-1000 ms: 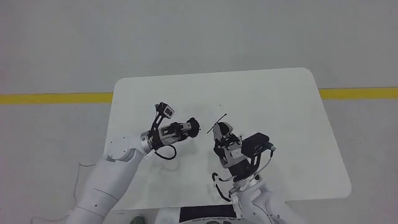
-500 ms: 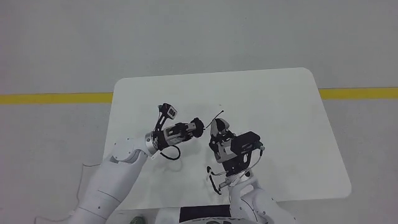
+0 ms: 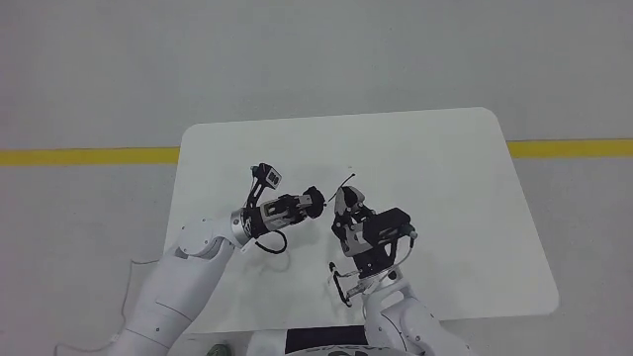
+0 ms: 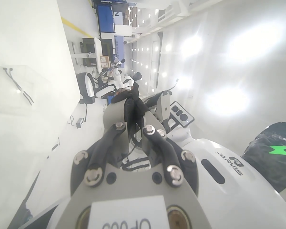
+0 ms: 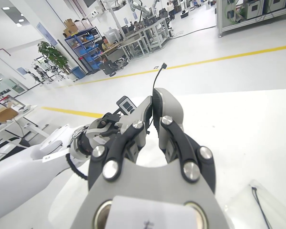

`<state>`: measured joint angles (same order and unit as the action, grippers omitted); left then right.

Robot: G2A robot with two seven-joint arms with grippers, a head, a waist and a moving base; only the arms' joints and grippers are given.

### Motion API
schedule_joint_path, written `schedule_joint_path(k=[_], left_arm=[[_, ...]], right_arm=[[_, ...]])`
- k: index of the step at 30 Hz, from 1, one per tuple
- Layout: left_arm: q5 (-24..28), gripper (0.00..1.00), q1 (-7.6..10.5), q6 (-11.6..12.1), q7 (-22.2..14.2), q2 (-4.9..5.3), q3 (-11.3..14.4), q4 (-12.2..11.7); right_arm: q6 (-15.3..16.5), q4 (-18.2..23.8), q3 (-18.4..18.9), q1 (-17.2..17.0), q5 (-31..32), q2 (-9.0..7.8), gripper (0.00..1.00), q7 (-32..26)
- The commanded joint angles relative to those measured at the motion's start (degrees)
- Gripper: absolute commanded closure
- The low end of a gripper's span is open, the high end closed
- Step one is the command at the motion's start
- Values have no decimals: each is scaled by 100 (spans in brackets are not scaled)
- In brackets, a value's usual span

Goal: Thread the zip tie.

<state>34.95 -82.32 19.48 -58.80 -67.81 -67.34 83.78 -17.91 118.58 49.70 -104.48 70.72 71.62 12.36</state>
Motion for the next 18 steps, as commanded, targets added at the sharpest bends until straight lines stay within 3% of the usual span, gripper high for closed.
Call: schedule_joint_path(k=[1, 10, 18], left_arm=[[0, 100, 0, 0, 0, 0, 0, 0], [0, 100, 0, 0, 0, 0, 0, 0], [0, 100, 0, 0, 0, 0, 0, 0]], right_arm=[[-38, 2, 5, 0, 50, 8, 100, 8], [-122, -6, 21, -10, 93, 21, 100, 155], [-157, 28, 101, -4, 73, 52, 100, -99]])
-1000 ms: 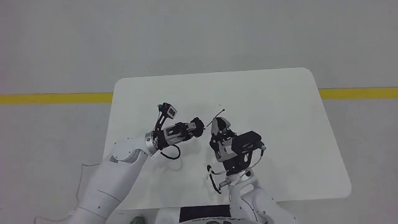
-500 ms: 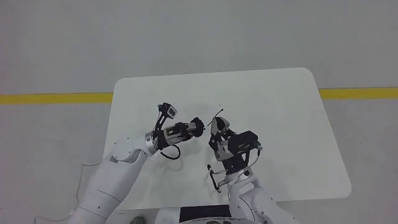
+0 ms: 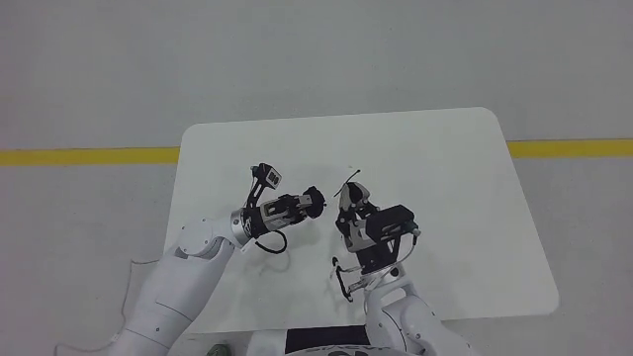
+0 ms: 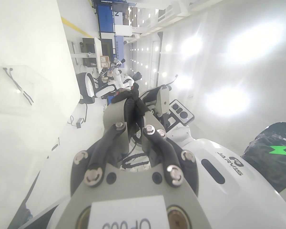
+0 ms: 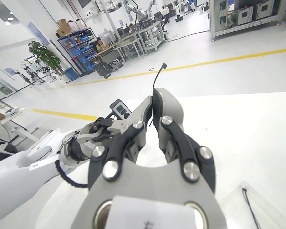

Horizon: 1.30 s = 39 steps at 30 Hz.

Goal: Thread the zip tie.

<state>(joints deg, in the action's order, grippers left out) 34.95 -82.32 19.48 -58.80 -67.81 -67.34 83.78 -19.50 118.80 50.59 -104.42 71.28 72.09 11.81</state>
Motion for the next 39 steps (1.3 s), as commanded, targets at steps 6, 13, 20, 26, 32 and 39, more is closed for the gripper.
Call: schedule_joint_path(k=[6, 13, 20, 26, 32, 39], left_arm=[[0, 100, 0, 0, 0, 0, 0, 0], [0, 100, 0, 0, 0, 0, 0, 0], [0, 100, 0, 0, 0, 0, 0, 0], [0, 100, 0, 0, 0, 0, 0, 0], [0, 100, 0, 0, 0, 0, 0, 0], [0, 100, 0, 0, 0, 0, 0, 0]], right_arm=[[2, 73, 37, -81, 202, 38, 100, -269], [37, 74, 17, -63, 281, 70, 100, -393], [104, 46, 10, -60, 332, 84, 100, -457], [142, 35, 9, -58, 333, 98, 100, -474], [167, 32, 19, -67, 331, 112, 100, -477], [236, 42, 28, -80, 354, 120, 100, -513]])
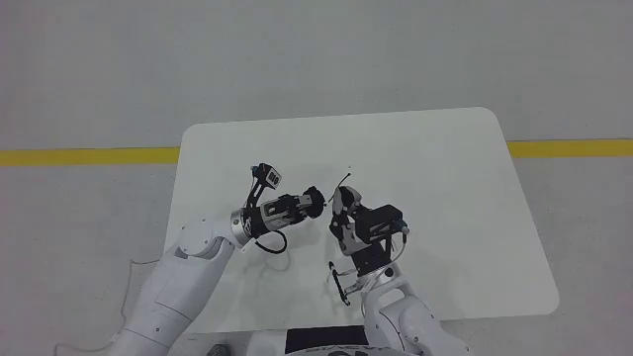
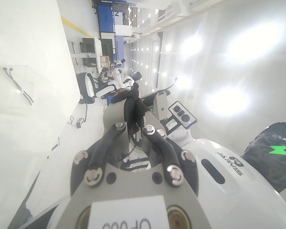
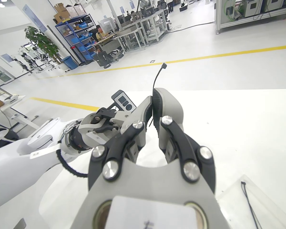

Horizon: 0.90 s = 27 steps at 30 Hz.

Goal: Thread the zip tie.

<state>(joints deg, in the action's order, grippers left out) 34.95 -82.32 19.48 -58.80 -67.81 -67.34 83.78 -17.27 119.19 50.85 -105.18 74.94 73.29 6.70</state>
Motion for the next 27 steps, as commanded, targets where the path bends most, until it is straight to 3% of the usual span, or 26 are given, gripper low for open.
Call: schedule_joint_path(k=[1, 27], left_arm=[[0, 100, 0, 0, 0, 0, 0, 0], [0, 100, 0, 0, 0, 0, 0, 0]], right_arm=[[28, 1, 5, -8, -17, 2, 100, -8], [175, 4, 39, -49, -6, 34, 100, -53]])
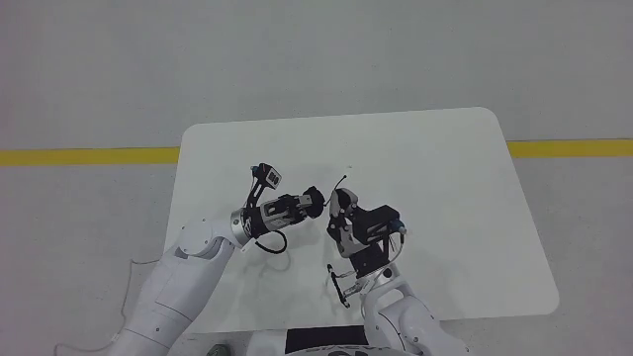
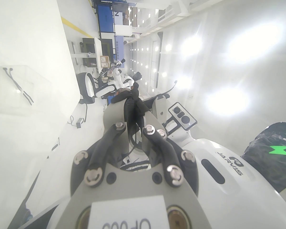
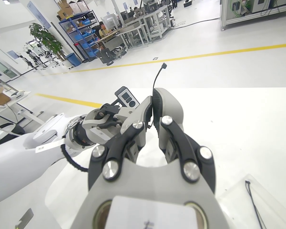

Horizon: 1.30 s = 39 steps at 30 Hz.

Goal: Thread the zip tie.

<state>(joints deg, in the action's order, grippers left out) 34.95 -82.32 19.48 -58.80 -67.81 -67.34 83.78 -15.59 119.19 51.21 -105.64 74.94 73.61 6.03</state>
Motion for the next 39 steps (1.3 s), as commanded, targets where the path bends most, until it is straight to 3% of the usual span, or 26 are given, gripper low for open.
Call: schedule_joint_path(k=[1, 39], left_arm=[[0, 100, 0, 0, 0, 0, 0, 0], [0, 100, 0, 0, 0, 0, 0, 0]], right_arm=[[12, 8, 7, -8, -8, 1, 100, 22], [98, 4, 52, -59, -167, 48, 100, 29]])
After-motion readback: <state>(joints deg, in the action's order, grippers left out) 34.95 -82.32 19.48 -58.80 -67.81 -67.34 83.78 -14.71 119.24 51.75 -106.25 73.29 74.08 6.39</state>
